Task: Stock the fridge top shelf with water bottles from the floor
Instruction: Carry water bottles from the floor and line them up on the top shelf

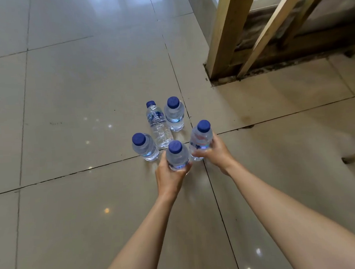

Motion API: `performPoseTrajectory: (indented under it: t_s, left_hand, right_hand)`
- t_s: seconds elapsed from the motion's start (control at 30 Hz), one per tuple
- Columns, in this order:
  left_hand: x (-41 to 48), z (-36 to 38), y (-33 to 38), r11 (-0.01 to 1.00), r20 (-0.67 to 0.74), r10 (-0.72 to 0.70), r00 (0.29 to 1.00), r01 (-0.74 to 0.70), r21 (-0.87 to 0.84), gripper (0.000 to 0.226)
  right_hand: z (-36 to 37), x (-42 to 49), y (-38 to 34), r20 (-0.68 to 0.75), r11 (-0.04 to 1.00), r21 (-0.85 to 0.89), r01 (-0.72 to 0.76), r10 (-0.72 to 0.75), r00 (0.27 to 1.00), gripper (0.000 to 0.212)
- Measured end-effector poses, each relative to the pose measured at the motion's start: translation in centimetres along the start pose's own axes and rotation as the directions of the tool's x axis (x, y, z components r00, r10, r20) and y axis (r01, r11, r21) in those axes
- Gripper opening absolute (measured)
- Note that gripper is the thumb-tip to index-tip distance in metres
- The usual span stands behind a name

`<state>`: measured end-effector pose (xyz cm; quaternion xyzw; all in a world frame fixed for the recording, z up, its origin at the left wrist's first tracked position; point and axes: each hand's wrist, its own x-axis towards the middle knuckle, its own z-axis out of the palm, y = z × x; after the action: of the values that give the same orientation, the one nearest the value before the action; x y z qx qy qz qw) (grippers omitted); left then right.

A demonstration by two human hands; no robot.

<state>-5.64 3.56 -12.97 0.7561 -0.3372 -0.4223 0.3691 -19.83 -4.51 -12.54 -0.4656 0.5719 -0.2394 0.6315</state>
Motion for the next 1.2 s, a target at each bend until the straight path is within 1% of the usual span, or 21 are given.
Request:
performPoseTrajectory:
  t_s: [0.1,0.2,0.27,0.33,0.43,0.57,0.7,0.77,0.83,0.93,1.07,1.13,1.2]
  left_hand:
    - [-2.9,-2.3,2.2,0.999,0.008,-0.033,0.999,0.033,0.021,0.048]
    - [-5.6,-4.4,6.7,1.0,0.028,-0.024,0.999,0.024,0.017,0.043]
    - [-7.0,-5.5,11.1,1.0,0.05,0.009,0.999,-0.01,0.01,0.04]
    - [-8.2,-6.6,16.6,0.998,0.08,0.062,0.995,-0.063,0.004,0.039]
    - [-9.7,-8.0,25.9,0.985,0.104,0.174,0.979,-0.173,-0.015,0.039]
    - [-12.8,-9.8,39.8,0.94,0.159,0.341,0.927,-0.334,-0.071,0.041]
    - [-17.9,-11.4,54.2,0.865,0.224,0.502,0.835,-0.489,-0.118,0.043]
    - [-21.1,-11.9,61.2,0.817,0.258,0.575,0.776,-0.563,-0.127,0.041]
    - [-24.7,-12.2,68.2,0.763,0.305,0.641,0.704,-0.628,-0.153,0.041]
    - [-30.8,-12.0,78.7,0.691,0.406,0.706,0.581,-0.691,-0.213,0.048]
    - [-40.1,-9.8,90.6,0.571,0.462,0.791,0.4,-0.755,-0.323,0.048]
    - [-45.2,-8.0,95.1,0.533,0.481,0.817,0.319,-0.735,-0.418,0.044]
    - [-49.8,-5.4,98.5,0.516,0.5,0.826,0.261,-0.708,-0.482,0.044]
  right_hand:
    - [-0.4,-4.8,-1.0,-0.046,0.996,0.062,-0.067,0.07,0.996,0.066]
    - [-1.5,-9.1,-3.6,-0.12,0.993,0.096,-0.072,0.084,0.989,0.064]
    - [-2.8,-11.6,-7.0,-0.149,0.993,0.105,-0.056,0.071,0.986,0.065]
    - [-4.4,-13.9,-11.6,-0.17,0.994,0.103,-0.022,0.04,0.985,0.066]
    - [-7.2,-17.5,-20.2,-0.229,0.994,0.093,0.064,-0.041,0.973,0.061]
    - [-11.5,-23.1,-32.3,-0.307,0.976,0.065,0.206,-0.177,0.935,0.062]
    - [-16.5,-30.5,-44.8,-0.402,0.943,0.038,0.332,-0.289,0.869,0.063]
    - [-19.2,-35.0,-50.6,-0.455,0.923,0.035,0.383,-0.326,0.829,0.063]
    - [-22.1,-39.8,-56.3,-0.507,0.905,0.024,0.425,-0.356,0.785,0.063]
    - [-27.2,-47.6,-64.1,-0.586,0.877,-0.029,0.48,-0.404,0.703,0.06]
    - [-33.9,-58.6,-71.6,-0.693,0.83,-0.133,0.541,-0.469,0.548,0.058]
    - [-37.0,-64.1,-73.9,-0.751,0.815,-0.194,0.546,-0.482,0.451,0.059]
    - [-40.0,-69.2,-75.3,-0.803,0.81,-0.248,0.532,-0.479,0.355,0.063]
